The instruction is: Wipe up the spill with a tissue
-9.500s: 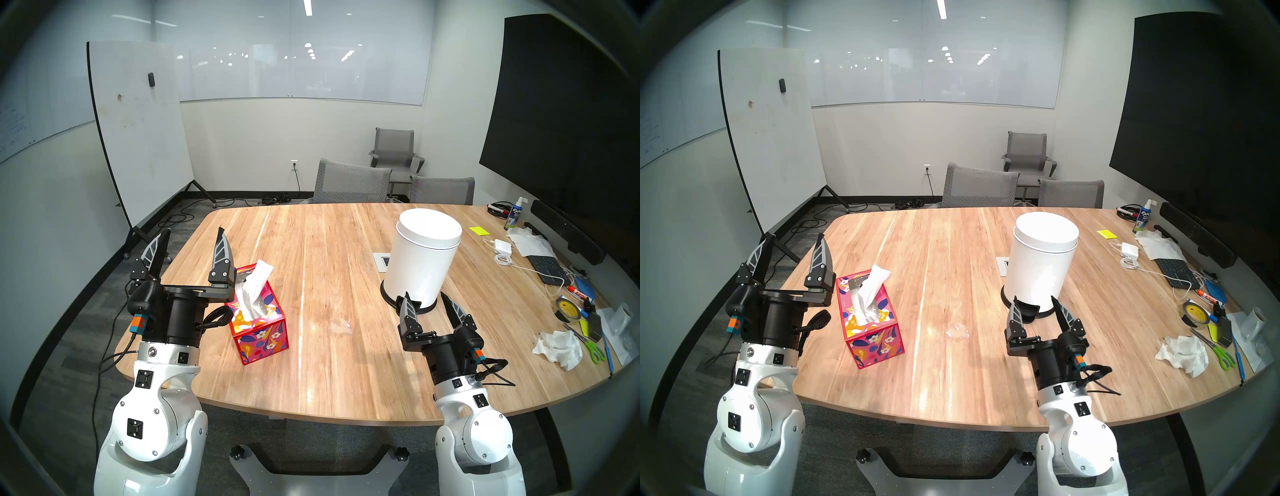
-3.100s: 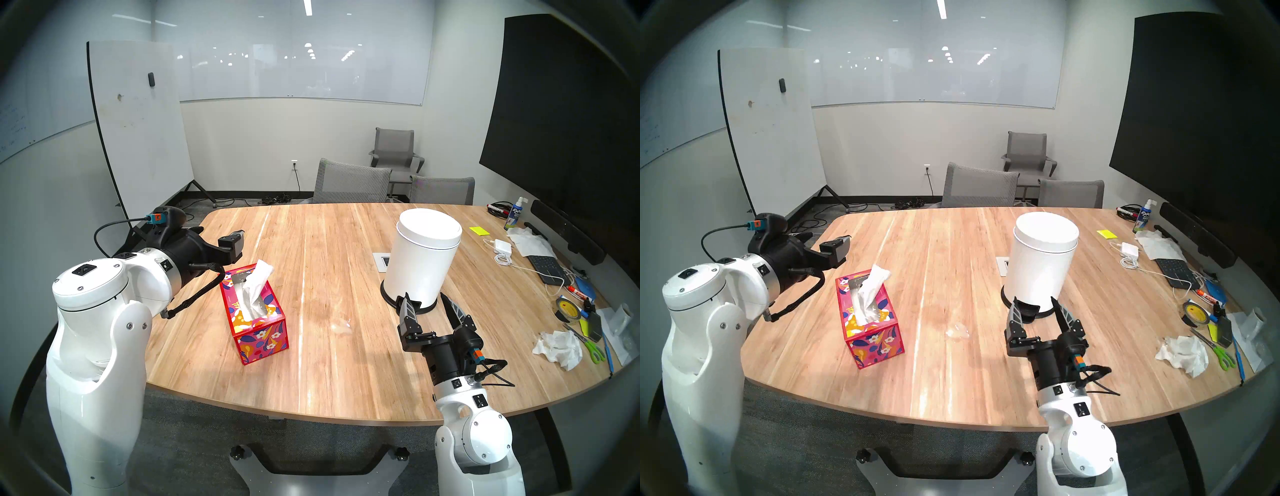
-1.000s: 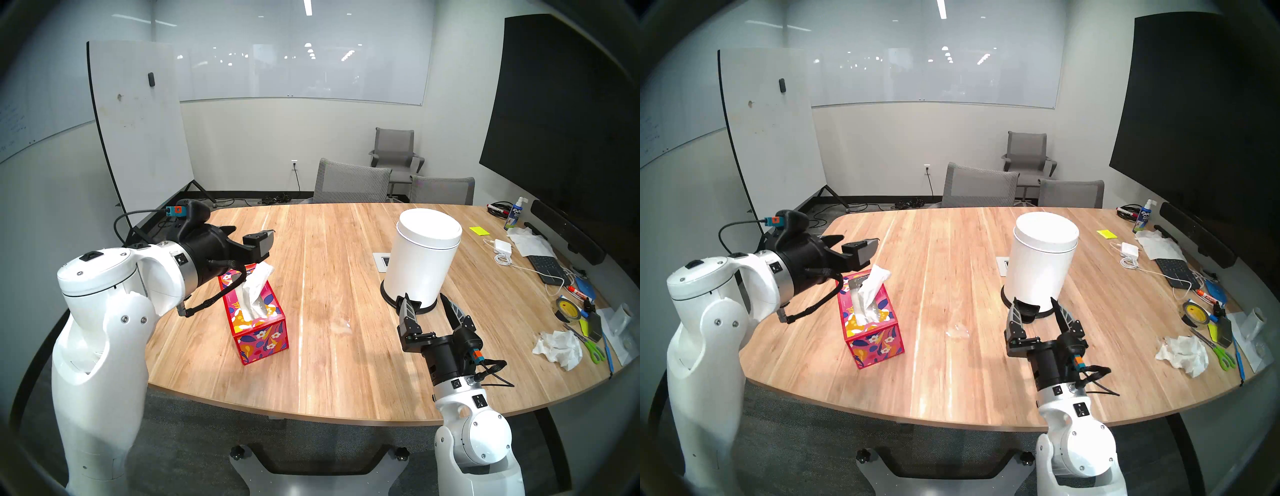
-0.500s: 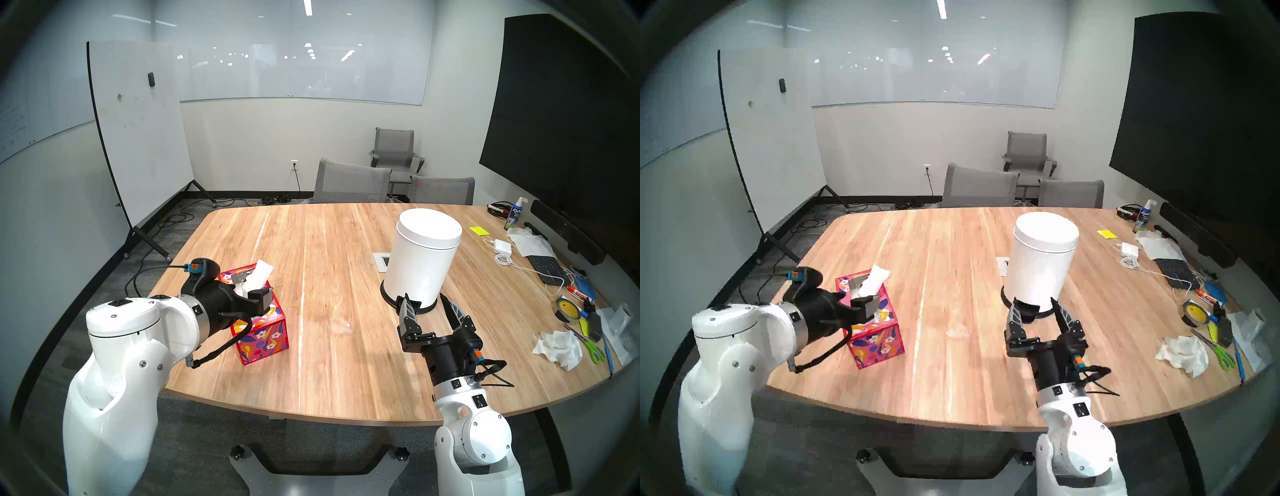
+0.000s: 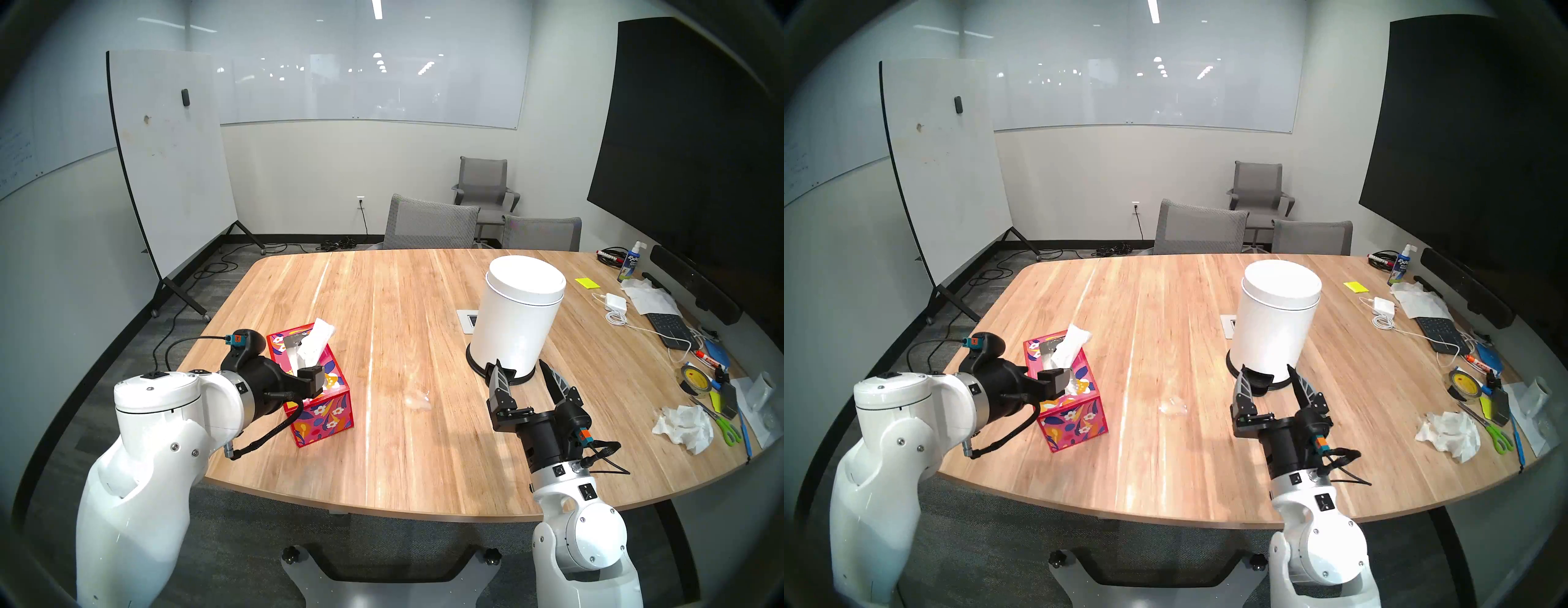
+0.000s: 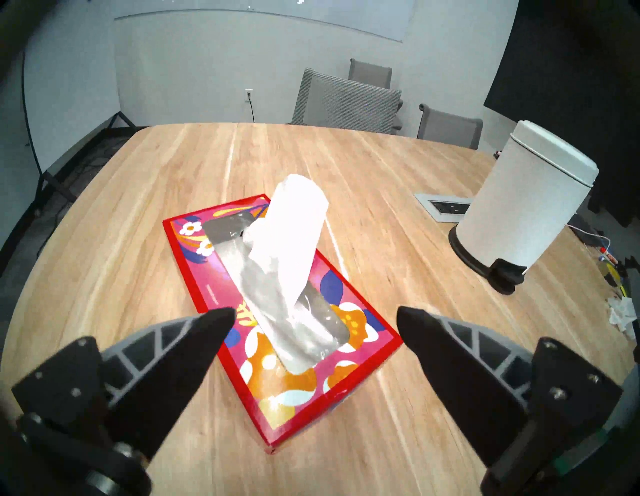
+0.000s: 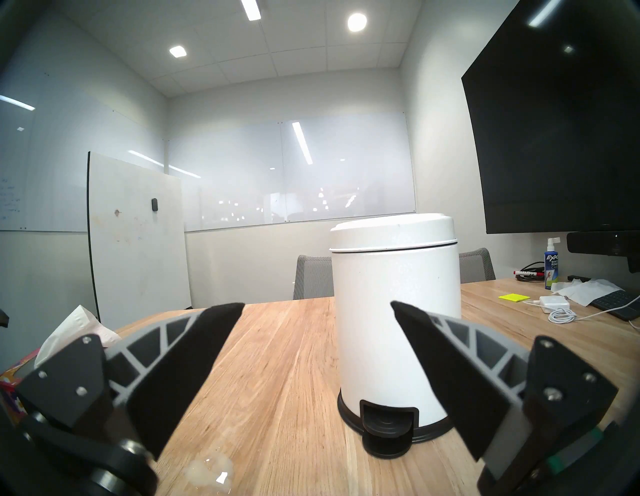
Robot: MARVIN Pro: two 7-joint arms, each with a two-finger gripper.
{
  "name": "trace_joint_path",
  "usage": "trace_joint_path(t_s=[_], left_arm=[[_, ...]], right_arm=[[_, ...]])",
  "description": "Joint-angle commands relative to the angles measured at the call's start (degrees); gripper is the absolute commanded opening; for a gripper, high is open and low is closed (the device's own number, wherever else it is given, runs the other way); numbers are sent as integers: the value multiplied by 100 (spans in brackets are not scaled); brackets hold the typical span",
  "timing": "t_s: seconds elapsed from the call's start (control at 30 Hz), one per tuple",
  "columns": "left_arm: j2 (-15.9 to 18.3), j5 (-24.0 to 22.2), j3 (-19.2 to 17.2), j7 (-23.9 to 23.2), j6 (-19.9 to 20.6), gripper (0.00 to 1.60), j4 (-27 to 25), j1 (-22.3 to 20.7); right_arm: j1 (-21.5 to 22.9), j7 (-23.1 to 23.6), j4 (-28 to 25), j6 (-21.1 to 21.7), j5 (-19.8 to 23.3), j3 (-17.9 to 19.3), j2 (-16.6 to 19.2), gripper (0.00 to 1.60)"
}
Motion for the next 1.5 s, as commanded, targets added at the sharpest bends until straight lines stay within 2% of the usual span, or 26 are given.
trace_joint_path(t_s=[0.0, 0.27, 0.5, 0.83, 1.27, 1.47], left_arm=[[227, -508, 238, 428, -16, 160, 108, -503], [330, -813, 645, 966, -16, 160, 520, -413], [446, -973, 710, 1163, -16, 160, 781, -867], [477, -1130, 1009, 1420, -16, 160, 1039, -1238], [578, -1078, 1265, 1419, -23, 160, 1491, -1581], [585, -1030, 1326, 1407, -54, 160, 1540, -1737]], right_arm=[[14, 14, -137, -18, -6, 4, 17, 160], [11, 14, -141, -14, -6, 4, 17, 160], [12, 14, -139, -16, -6, 4, 17, 160], [10, 14, -142, -14, -6, 4, 18, 160], [11, 13, -141, -14, -5, 4, 19, 160], [12, 13, -139, -16, -5, 4, 19, 160]])
